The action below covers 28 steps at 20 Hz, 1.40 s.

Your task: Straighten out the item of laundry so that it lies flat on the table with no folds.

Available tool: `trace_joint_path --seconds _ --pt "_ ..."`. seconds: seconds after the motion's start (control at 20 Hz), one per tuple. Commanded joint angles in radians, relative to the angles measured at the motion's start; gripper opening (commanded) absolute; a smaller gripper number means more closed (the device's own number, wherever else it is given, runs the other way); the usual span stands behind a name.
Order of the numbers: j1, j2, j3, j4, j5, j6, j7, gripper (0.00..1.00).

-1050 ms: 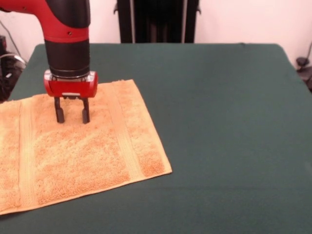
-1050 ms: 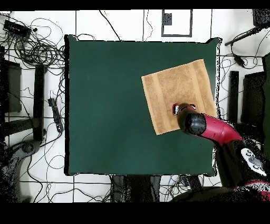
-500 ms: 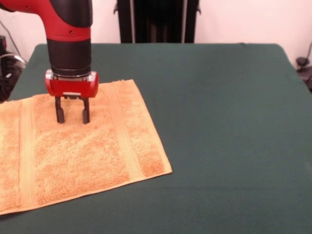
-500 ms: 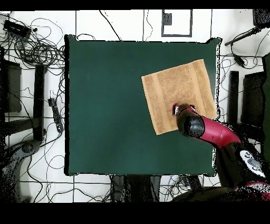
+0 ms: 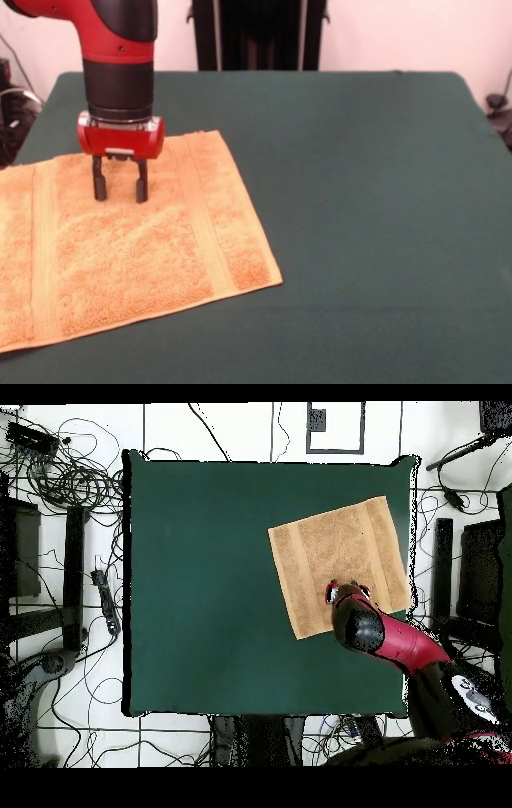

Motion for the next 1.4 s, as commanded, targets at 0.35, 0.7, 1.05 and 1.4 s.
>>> trace_joint_path --seconds 0.35,0.7,1.05,1.4 --pt "0.192 0.164 -0.003 0.229 0.143 -0.002 0.305 1.00" --pt "0.179 0.132 0.008 0.257 0.226 0.071 0.277 1.00" --pt "0.218 0.160 -0.008 0.284 0.260 0.019 0.274 1.00" --pt "0.226 0.144 -0.002 0.330 0.251 -0.027 0.269 1.00"
